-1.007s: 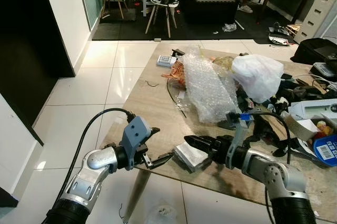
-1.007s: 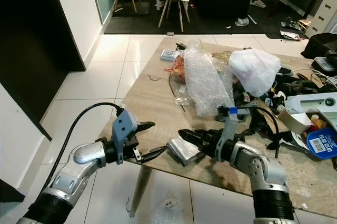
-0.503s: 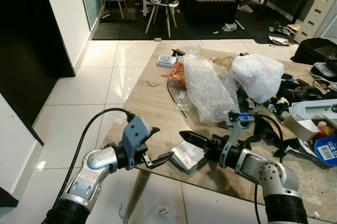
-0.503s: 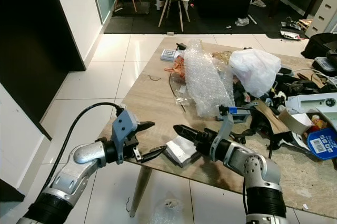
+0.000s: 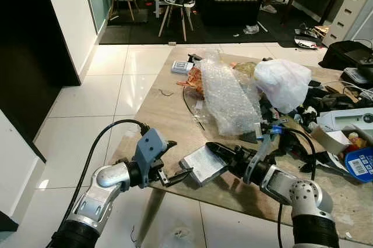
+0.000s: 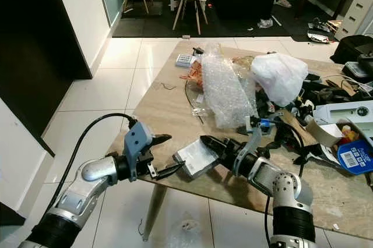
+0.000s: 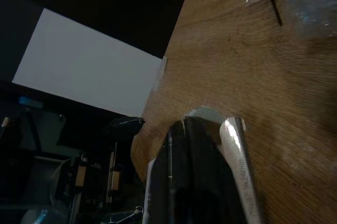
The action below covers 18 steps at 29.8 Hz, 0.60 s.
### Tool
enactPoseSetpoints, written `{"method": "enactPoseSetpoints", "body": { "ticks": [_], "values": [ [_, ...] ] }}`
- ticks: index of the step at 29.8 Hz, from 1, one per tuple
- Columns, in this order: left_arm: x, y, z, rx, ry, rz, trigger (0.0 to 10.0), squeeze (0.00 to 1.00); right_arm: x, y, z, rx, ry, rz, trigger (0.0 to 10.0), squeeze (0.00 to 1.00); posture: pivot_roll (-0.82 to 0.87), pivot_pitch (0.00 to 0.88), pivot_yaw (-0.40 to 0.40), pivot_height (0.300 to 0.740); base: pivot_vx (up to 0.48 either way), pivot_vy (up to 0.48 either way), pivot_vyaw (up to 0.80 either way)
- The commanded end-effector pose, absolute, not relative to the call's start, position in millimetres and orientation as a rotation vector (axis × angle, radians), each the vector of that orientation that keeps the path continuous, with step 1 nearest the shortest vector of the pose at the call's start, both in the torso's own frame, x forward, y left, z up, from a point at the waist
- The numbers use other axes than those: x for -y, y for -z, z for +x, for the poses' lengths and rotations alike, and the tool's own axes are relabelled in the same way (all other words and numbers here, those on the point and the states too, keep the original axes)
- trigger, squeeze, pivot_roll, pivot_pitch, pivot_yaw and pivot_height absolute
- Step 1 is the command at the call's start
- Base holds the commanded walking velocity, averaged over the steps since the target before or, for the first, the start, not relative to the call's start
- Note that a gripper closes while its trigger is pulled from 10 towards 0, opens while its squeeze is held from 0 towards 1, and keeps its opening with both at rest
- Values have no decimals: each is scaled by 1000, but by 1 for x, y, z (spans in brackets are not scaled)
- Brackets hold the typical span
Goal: Picking trash to rubbish bin
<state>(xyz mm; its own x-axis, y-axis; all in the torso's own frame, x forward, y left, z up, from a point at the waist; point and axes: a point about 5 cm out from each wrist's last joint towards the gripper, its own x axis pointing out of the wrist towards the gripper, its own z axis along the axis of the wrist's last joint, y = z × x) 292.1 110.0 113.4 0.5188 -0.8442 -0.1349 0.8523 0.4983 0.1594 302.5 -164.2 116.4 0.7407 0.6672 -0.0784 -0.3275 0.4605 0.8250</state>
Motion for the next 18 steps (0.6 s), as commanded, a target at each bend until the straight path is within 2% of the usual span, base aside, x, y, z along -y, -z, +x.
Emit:
{"method": "enactPoseSetpoints", "body": {
  "ticks": [1,12,16,18],
  "values": [
    [-110,-111,292,-51,1028,226,10000,0,165,-116,301,-428,-625,929,0,0,-87,73,1,740,0,0,0],
    [-109,-112,293,-36,1015,229,10000,0,171,-112,298,-435,-586,934,0,0,-92,62,0,740,0,0,0],
    [-112,-114,298,-10,955,257,10000,0,178,-115,293,-433,-573,915,0,0,-91,56,-4,740,0,0,0],
    [-119,-116,305,8,870,290,10000,0,187,-123,289,-430,-566,847,0,0,-92,52,-7,740,0,0,0]
  ]
}}
